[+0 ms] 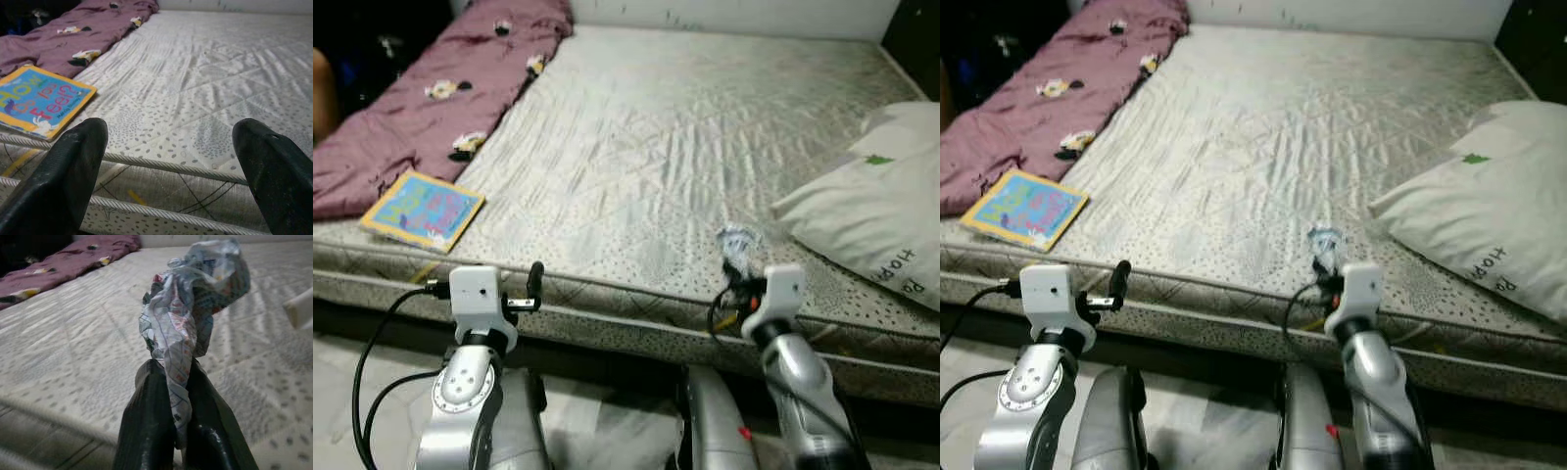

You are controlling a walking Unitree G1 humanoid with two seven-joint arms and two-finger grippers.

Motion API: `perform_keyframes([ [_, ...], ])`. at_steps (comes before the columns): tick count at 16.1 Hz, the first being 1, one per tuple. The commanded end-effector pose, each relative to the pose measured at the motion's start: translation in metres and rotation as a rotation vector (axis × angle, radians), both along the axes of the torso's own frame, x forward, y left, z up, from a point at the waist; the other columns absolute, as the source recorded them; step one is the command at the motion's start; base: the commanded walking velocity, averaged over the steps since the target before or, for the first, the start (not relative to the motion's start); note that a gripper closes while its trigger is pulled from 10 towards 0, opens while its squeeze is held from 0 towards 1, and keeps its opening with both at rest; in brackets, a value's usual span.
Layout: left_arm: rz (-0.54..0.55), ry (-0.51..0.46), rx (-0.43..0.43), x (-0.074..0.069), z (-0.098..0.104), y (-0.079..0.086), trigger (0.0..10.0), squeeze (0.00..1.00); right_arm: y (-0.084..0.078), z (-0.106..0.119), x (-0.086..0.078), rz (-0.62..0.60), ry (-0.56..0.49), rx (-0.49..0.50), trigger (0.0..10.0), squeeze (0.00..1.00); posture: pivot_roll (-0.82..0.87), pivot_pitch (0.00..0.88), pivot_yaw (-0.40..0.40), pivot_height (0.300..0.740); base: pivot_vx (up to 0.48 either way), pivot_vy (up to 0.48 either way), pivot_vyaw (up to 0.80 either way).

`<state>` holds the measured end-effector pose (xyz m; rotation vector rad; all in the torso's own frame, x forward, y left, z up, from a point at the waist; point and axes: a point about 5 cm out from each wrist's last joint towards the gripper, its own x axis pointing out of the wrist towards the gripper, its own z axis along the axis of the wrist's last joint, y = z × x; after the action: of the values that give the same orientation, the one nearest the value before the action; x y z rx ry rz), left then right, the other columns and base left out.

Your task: Clean up the room

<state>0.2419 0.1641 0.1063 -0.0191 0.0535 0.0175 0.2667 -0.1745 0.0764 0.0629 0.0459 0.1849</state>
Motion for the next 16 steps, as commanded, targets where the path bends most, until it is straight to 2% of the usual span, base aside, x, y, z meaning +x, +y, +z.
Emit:
perform_keyframes([
  [1, 0.005, 0.02, 0.004, -0.003, -0.007, 0.004, 10.0, 0.0, 0.001, 0.005, -0.004, 0.002, 0.004, -0.007, 10.0, 0.0, -0.07, 0.0, 0.026, 0.526, 0.0, 0.0, 0.0],
  [3, -0.001, 0.036, -0.015, -0.008, -0.015, 0.002, 10.0, 0.0, -0.01, -0.002, -0.025, -0.058, 0.072, -0.117, 10.0, 0.0, -0.08, 0.0, 0.045, 0.526, 0.0, 0.0, 0.0],
  [4, -0.012, 0.036, -0.011, -0.009, -0.016, 0.001, 10.0, 0.0, -0.011, -0.003, -0.029, -0.059, 0.107, -0.074, 10.0, 0.0, -0.08, 0.0, 0.044, 0.526, 0.0, 0.0, 0.0],
  [6, 0.007, 0.055, 0.011, -0.01, -0.02, 0.003, 10.0, 0.0, -0.007, -0.001, -0.027, -0.066, 0.11, -0.034, 10.0, 0.0, -0.07, 0.0, 0.043, 0.526, 0.0, 0.0, 0.0],
  [7, 0.009, 0.054, 0.003, -0.012, -0.022, 0.004, 10.0, 0.0, 0.003, 0.004, -0.024, -0.073, 0.094, 0.019, 10.0, 0.0, -0.07, 0.0, 0.043, 0.526, 0.0, 0.0, 0.0],
  [9, 0.009, 0.071, -0.007, -0.017, -0.027, 0.005, 10.0, 0.0, 0.012, 0.008, -0.022, -0.089, 0.078, 0.076, 10.0, 0.0, -0.06, 0.0, 0.044, 0.526, 0.0, 0.0, 0.0],
  [12, 0.002, 0.061, 0.0, -0.017, -0.025, 0.004, 10.0, 0.0, 0.019, 0.011, -0.017, -0.068, 0.066, 0.087, 10.0, 0.0, -0.05, 0.0, 0.039, 0.554, 0.0, 0.0, 0.0],
  [16, 0.004, 0.028, -0.011, -0.011, -0.019, 0.003, 10.0, 0.0, 0.018, 0.017, -0.009, -0.093, 0.051, 0.091, 10.0, 0.0, -0.05, 0.0, 0.028, 0.605, 0.0, 0.0, 0.0],
])
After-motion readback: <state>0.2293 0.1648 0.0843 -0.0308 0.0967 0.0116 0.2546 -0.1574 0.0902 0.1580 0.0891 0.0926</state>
